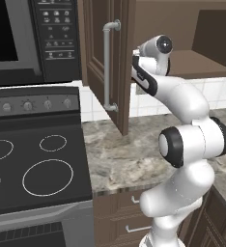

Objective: Retrieve the shaker from the cabinet and place it next the steak on a plate on the dining table.

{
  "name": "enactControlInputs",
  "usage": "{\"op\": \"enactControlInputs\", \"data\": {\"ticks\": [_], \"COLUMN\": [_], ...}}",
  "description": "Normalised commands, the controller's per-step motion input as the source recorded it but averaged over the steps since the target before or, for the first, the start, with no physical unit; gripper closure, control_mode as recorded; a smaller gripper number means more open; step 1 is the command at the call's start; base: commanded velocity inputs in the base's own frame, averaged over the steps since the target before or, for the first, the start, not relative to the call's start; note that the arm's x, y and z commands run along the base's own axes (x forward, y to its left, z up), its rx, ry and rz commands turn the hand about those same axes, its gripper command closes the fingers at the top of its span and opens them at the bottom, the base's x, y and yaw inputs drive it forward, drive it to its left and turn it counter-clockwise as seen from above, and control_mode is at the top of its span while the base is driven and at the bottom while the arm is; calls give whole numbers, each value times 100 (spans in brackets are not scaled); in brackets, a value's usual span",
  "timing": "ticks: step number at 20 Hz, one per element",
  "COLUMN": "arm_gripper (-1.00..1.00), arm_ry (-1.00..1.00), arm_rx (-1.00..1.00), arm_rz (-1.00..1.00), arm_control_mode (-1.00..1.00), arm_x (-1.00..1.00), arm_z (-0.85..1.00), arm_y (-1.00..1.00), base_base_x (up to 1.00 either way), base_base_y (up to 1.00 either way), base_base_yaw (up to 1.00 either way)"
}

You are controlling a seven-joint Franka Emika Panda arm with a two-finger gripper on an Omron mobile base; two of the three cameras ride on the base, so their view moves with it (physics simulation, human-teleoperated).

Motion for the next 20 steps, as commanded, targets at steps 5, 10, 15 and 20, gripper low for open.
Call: {"op": "enactControlInputs", "data": {"ticks": [5,10,15,20], "arm_gripper": [100,100,100,100], "arm_ry": [0,-4,-4,-5], "arm_rx": [0,0,0,1], "arm_rz": [0,0,0,0], "arm_control_mode": [-100,-100,-100,-100], "arm_x": [-4,-54,-100,-100], "arm_z": [-1,0,3,4], "arm_y": [0,0,0,0], "base_base_x": [0,0,0,0], "base_base_y": [0,0,0,0], "base_base_yaw": [0,0,0,0]}}
